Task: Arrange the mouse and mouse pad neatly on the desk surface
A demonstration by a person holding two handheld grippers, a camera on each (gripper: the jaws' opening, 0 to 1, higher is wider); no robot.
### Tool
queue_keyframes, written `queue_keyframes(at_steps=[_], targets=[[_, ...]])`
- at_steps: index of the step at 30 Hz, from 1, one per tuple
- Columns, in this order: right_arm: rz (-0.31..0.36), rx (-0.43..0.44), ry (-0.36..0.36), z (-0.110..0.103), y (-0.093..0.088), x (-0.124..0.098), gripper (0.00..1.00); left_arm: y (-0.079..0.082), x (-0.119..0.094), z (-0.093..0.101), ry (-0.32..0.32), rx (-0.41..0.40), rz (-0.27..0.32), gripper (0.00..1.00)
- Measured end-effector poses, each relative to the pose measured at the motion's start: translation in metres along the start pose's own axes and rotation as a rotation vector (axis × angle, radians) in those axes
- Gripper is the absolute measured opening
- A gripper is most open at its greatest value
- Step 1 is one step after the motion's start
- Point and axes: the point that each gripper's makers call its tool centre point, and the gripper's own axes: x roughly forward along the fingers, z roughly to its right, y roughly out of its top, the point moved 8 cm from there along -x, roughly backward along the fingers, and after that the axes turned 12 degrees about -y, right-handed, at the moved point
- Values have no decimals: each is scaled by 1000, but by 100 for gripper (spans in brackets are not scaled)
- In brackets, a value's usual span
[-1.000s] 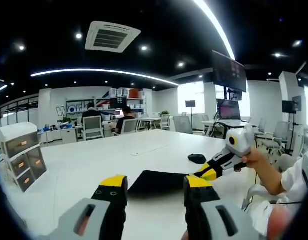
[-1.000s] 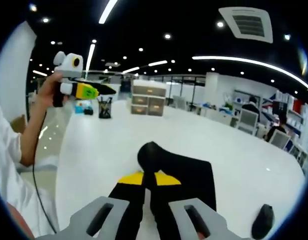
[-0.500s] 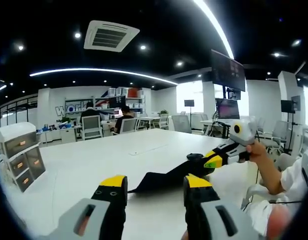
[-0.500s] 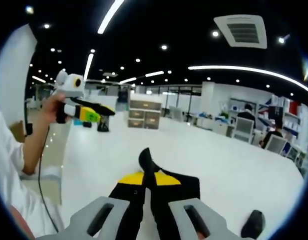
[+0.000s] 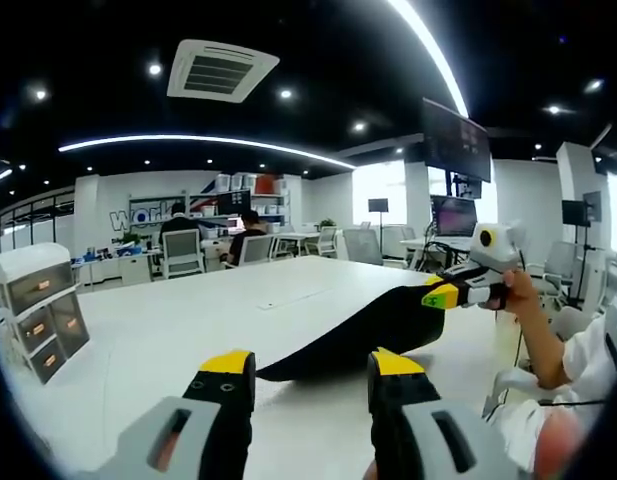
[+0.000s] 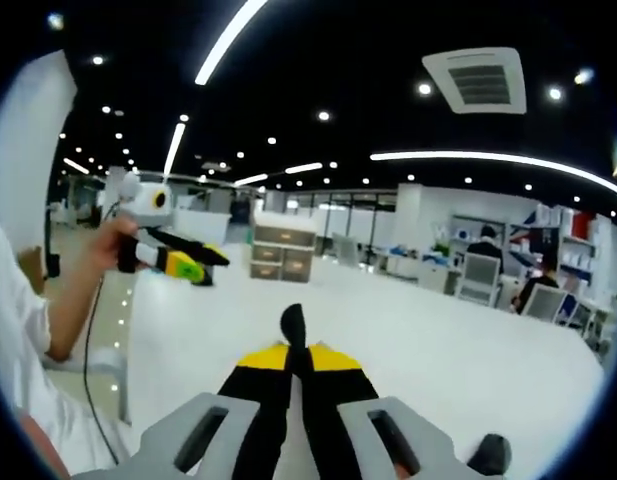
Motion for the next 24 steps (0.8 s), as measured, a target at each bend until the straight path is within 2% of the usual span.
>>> queue_keyframes(at_steps=[13,24], targets=[[69,-4,-49,14,18,-22,4,-1,1,2,-4,2,-4,45],[60,-5,-51,15,16,-21,4,-2,2,2,-7,3,-7,45]])
